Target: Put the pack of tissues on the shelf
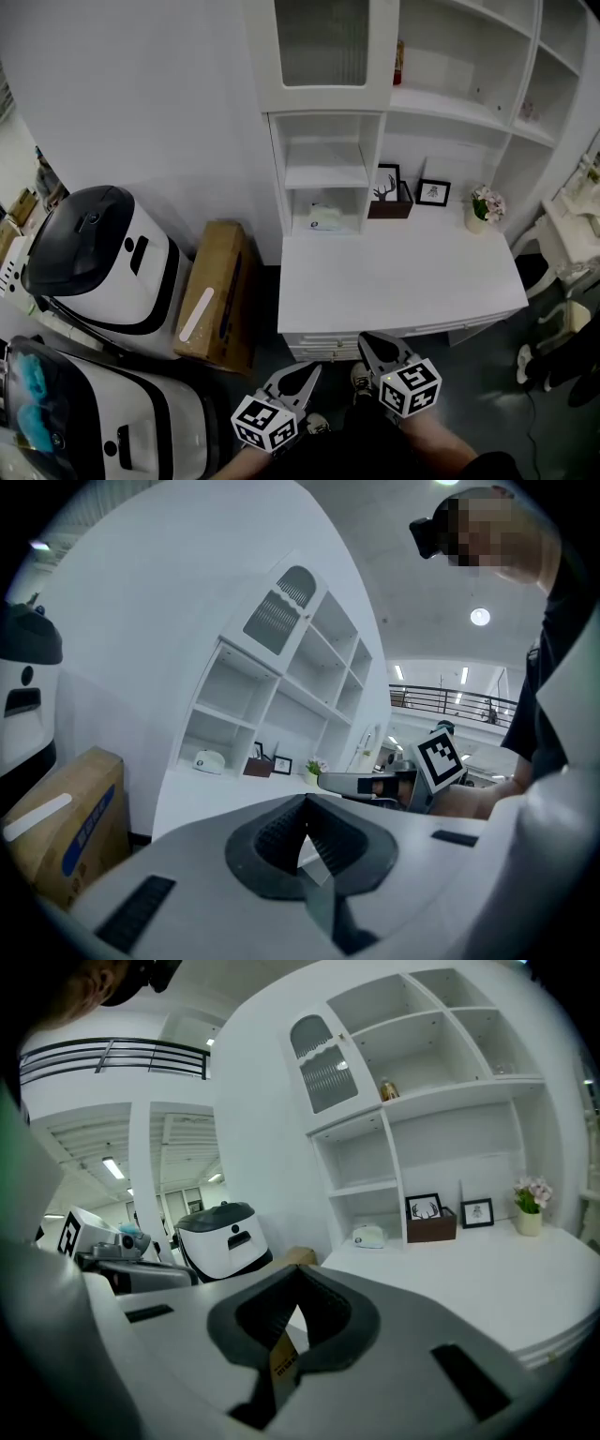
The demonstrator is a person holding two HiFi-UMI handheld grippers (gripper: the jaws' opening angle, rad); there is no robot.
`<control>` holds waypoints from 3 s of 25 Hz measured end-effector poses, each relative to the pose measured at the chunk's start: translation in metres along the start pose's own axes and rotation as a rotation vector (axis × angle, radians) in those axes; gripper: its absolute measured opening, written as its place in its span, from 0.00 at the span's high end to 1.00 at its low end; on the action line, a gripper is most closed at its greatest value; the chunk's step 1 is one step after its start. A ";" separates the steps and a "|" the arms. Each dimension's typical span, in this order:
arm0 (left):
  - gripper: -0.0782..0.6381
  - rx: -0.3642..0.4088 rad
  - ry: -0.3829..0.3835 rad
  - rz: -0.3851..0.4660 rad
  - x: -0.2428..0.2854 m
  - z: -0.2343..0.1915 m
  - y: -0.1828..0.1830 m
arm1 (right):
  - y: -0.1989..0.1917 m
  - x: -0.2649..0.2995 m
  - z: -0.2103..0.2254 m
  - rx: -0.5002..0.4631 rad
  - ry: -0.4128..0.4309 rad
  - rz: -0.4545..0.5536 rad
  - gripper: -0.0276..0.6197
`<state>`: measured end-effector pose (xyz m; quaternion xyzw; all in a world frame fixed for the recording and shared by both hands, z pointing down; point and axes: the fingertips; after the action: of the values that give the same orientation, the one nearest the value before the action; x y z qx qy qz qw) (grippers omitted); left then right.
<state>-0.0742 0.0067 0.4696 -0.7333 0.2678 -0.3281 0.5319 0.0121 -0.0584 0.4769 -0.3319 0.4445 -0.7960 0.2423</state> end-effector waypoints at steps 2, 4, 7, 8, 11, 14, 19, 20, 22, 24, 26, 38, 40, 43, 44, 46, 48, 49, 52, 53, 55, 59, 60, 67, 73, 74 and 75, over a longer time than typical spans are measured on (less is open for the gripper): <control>0.88 0.001 -0.010 -0.006 0.003 0.005 -0.003 | -0.002 -0.006 0.003 0.003 -0.009 0.001 0.95; 0.88 -0.004 -0.015 -0.014 0.006 0.010 -0.007 | -0.004 -0.013 0.006 0.004 -0.010 -0.002 0.95; 0.88 -0.003 -0.014 -0.016 0.011 0.020 -0.008 | -0.006 -0.022 0.009 0.002 -0.002 -0.006 0.95; 0.88 0.000 -0.011 -0.015 0.014 0.022 -0.007 | -0.006 -0.024 0.011 0.001 0.001 -0.006 0.95; 0.88 0.000 0.011 -0.010 0.022 0.031 -0.006 | -0.005 -0.033 0.018 -0.001 0.016 -0.008 0.95; 0.88 -0.012 0.036 -0.006 0.030 0.045 -0.006 | -0.005 -0.047 0.027 -0.007 0.037 -0.018 0.95; 0.88 -0.034 0.074 -0.010 0.043 0.076 -0.014 | -0.014 -0.077 0.044 -0.011 0.075 -0.048 0.95; 0.88 -0.032 0.078 -0.012 0.045 0.084 -0.015 | -0.016 -0.082 0.047 -0.017 0.085 -0.054 0.95; 0.88 -0.023 0.086 -0.015 0.049 0.099 -0.015 | -0.019 -0.093 0.050 -0.032 0.106 -0.061 0.95; 0.88 -0.017 0.100 -0.014 0.052 0.112 -0.016 | -0.021 -0.103 0.050 -0.040 0.131 -0.065 0.95; 0.88 -0.012 0.117 -0.012 0.053 0.122 -0.016 | -0.024 -0.112 0.050 -0.046 0.157 -0.069 0.95; 0.88 -0.032 0.200 -0.019 0.064 0.173 -0.039 | -0.048 -0.154 0.067 -0.062 0.254 -0.120 0.95; 0.88 -0.035 0.211 -0.020 0.067 0.177 -0.042 | -0.051 -0.158 0.071 -0.065 0.264 -0.128 0.95; 0.88 -0.043 0.241 -0.010 0.068 0.179 -0.043 | -0.056 -0.164 0.078 -0.065 0.273 -0.143 0.95; 0.88 -0.044 0.251 -0.008 0.068 0.179 -0.043 | -0.058 -0.166 0.080 -0.066 0.276 -0.148 0.95; 0.88 -0.043 0.264 -0.006 0.068 0.181 -0.043 | -0.059 -0.169 0.083 -0.066 0.281 -0.152 0.95; 0.88 -0.044 0.270 -0.006 0.068 0.184 -0.044 | -0.060 -0.173 0.084 -0.067 0.286 -0.152 0.95; 0.88 -0.044 0.271 -0.007 0.069 0.186 -0.045 | -0.060 -0.174 0.085 -0.067 0.288 -0.151 0.95; 0.88 -0.042 0.269 -0.008 0.071 0.193 -0.047 | -0.061 -0.179 0.085 -0.070 0.295 -0.150 0.95; 0.88 -0.041 0.267 -0.007 0.071 0.194 -0.047 | -0.061 -0.180 0.086 -0.071 0.296 -0.150 0.95; 0.88 -0.037 0.264 -0.006 0.072 0.197 -0.046 | -0.061 -0.183 0.086 -0.072 0.296 -0.149 0.95; 0.88 -0.027 0.259 -0.003 0.074 0.201 -0.043 | -0.059 -0.187 0.088 -0.072 0.293 -0.141 0.95; 0.88 -0.025 0.258 -0.004 0.074 0.201 -0.043 | -0.058 -0.187 0.088 -0.071 0.292 -0.138 0.95; 0.88 -0.018 0.253 -0.010 0.075 0.203 -0.042 | -0.058 -0.190 0.088 -0.060 0.293 -0.136 0.95; 0.88 -0.017 0.244 -0.018 0.074 0.207 -0.045 | -0.060 -0.190 0.083 -0.054 0.301 -0.137 0.95; 0.88 -0.017 0.244 -0.017 0.073 0.207 -0.044 | -0.060 -0.190 0.082 -0.055 0.303 -0.136 0.95; 0.88 -0.017 0.245 -0.016 0.072 0.207 -0.044 | -0.059 -0.190 0.081 -0.056 0.305 -0.134 0.95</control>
<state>0.1324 0.0906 0.4802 -0.6943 0.3277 -0.4172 0.4863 0.1931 0.0555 0.4997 -0.2427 0.4752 -0.8387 0.1089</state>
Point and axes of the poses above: the fingertips, and each gripper's own axes: x forward along the fingers, z to its right, y out of its top, and after that the axes turned 10 degrees about x, right-handed
